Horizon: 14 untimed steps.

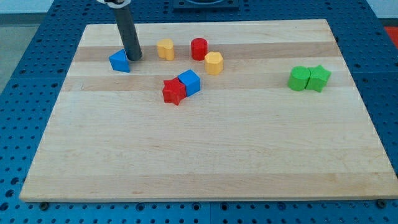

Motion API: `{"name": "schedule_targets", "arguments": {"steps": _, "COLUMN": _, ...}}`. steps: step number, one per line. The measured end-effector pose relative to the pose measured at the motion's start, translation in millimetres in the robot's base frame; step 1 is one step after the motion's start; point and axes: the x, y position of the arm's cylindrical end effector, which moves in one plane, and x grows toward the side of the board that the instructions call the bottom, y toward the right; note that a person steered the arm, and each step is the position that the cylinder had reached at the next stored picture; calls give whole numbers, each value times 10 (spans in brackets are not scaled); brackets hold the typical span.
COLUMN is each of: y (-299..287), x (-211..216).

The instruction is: Move the blue cube closer to the blue triangle

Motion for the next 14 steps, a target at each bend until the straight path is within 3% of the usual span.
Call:
{"name": "schedule_targets", "arguments": {"steps": 2, "y": -702, "x": 481}}
{"name": "schedule_targets", "arguments": {"steps": 5, "y": 1702, "x": 463}}
{"name": "schedule_targets", "arguments": {"steps": 6, "y": 1764, "x": 890}}
{"name": "schedule_targets", "arguments": {"steps": 7, "y": 1273, "x": 931}}
{"name": "schedule_targets", "arguments": {"steps": 8, "y": 776, "x": 571}}
{"name": "schedule_targets", "arguments": {"steps": 10, "y": 802, "x": 312}}
{"name": "schedule_targets", "arguments": {"steps": 11, "y": 354, "x": 159}}
{"name": "schedule_targets", "arguments": {"steps": 12, "y": -198, "x": 412}}
{"name": "schedule_targets", "arguments": {"steps": 14, "y": -149, "x": 342}}
